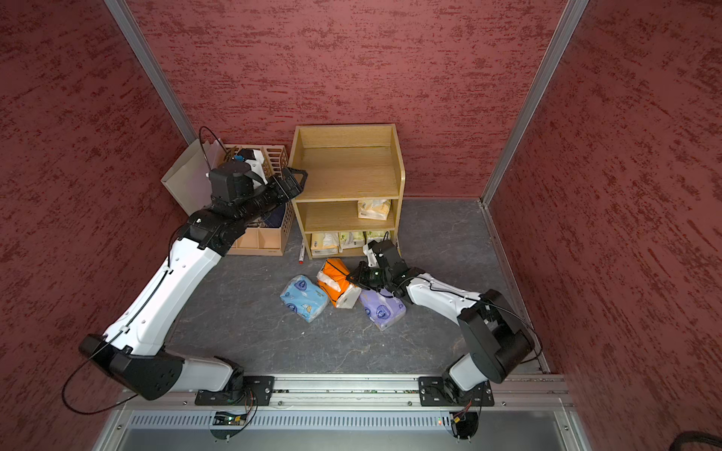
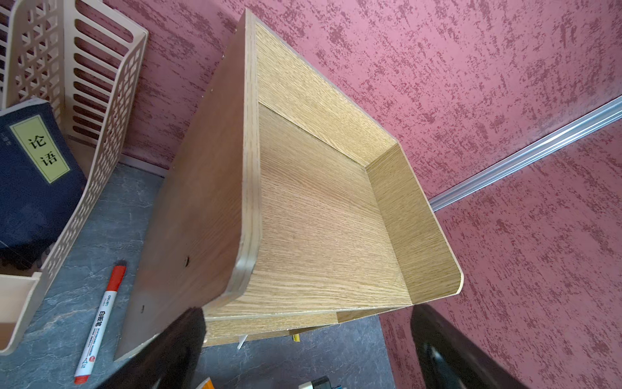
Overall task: Remove the tissue boxes from the shelf
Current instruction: Place the box of tissues at the center of the board.
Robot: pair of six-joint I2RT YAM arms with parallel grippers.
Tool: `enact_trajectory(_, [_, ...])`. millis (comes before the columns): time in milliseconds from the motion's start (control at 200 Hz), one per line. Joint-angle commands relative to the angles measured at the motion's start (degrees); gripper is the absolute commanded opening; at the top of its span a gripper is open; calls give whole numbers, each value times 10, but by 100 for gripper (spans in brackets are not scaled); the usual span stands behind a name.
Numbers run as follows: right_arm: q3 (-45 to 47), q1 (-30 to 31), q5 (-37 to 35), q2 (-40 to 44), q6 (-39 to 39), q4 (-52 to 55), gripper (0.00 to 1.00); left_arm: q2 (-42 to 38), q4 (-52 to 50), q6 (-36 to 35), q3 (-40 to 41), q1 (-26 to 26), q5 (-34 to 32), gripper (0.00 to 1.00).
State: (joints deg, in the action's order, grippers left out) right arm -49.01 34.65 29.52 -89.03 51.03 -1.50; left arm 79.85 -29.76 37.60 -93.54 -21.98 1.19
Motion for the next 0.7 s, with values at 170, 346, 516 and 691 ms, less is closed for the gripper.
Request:
enact_trajectory(170, [-12,13,5,-19,12,-10,0,-26,-8,-14,11,-3,-12,100])
enact_trajectory(346, [-11,25,-13,-18,13,29,2,-23,-3,-13,11,-3,-10,100])
enact_trajectory(516, [-41,42,-14,-47,2,69,2,-22,-2,-13,14,-3,-9,100])
enact_trajectory(691, [-60,49,-14,-63,-1,82,19,-26,-4,-12,21,-3,-8,100])
